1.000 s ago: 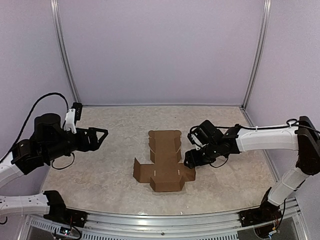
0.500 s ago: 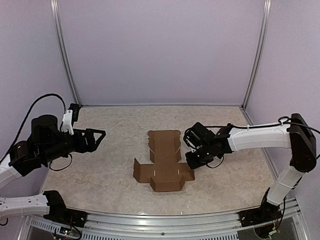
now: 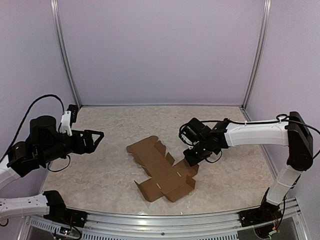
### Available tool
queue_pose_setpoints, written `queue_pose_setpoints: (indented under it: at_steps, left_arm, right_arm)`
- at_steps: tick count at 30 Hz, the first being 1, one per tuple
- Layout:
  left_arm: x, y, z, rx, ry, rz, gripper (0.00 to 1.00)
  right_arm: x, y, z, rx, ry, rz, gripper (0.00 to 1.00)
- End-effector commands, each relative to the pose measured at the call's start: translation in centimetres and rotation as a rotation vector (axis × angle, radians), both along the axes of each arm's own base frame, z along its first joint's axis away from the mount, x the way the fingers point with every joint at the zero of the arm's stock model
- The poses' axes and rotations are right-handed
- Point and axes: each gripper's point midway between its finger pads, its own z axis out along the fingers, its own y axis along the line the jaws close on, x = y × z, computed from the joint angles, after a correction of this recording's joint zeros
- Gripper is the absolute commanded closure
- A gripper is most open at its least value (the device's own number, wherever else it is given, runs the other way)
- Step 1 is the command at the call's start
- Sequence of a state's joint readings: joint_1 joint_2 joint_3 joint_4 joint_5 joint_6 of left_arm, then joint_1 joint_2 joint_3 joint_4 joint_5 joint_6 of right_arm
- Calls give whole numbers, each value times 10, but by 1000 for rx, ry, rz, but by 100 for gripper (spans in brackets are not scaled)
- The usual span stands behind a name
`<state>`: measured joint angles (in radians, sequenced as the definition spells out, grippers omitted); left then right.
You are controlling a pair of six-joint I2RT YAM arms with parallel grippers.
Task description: Fold the paper box
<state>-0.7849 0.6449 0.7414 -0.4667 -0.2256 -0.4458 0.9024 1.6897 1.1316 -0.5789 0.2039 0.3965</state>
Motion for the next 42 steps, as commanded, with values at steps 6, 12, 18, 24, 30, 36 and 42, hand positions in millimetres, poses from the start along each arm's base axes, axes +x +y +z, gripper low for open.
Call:
queue_pose_setpoints:
  at_steps: [6,12,18,24,30,36,42]
  left_arm:
    - [-5,14,19,21,-26,26,1]
    - [-7,17,27,8,-39,30,1]
    - [-7,18,28,0,-29,38,1]
    - [-6,18,26,-7,-21,48,1]
    - [-4,16,19,-6,-2,53,1]
    - [-5,18,14,-9,15,62,1]
    - [-6,21,13,-7,12,71,1]
  right_arm:
    - [9,32,31,-72,-116,386,100]
    - [-1,55,48,-91,-226,773,100]
    - [12,50,45,-270,-304,987,100]
    - [15,50,31,-335,-246,1184,100]
    - [35,59,19,-406,-240,1257,100]
    - [45,78,18,-381,-215,1273,100]
    - [47,88,39,-317,-288,1247,61]
